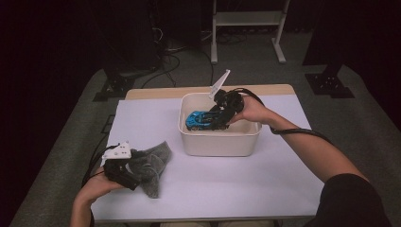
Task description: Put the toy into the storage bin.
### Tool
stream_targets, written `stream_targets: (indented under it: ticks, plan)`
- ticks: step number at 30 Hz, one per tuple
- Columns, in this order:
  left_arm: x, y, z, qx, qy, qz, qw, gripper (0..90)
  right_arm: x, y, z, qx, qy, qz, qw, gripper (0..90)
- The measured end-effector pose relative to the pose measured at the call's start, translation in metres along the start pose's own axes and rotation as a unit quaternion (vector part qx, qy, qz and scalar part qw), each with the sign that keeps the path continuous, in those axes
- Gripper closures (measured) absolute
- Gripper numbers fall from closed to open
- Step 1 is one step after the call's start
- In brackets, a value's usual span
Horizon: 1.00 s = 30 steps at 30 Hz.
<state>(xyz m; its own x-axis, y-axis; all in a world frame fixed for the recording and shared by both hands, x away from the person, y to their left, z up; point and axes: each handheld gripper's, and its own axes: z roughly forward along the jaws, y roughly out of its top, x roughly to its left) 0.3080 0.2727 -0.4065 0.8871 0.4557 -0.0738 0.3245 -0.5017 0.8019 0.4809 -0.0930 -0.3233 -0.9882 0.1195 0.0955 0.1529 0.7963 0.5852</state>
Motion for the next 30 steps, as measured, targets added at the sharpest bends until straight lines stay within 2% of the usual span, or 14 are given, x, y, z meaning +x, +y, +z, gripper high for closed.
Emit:
stream_targets:
  ticks: [8, 30]
  plan:
    - [0.0, 0.0, -0.001, 0.001, 0.0, 0.0, 1.0, 2.6, -0.002, 0.0, 0.009, 0.009, 0.005, -0.001, 0.9999, 25.3]
    - [0.0, -0.001, -0.002, -0.003, 0.0, -0.003, 1.0, 2.6, -0.006, -0.002, 0.019, 0.025, 0.01, 0.005, 0.9996, 25.2]
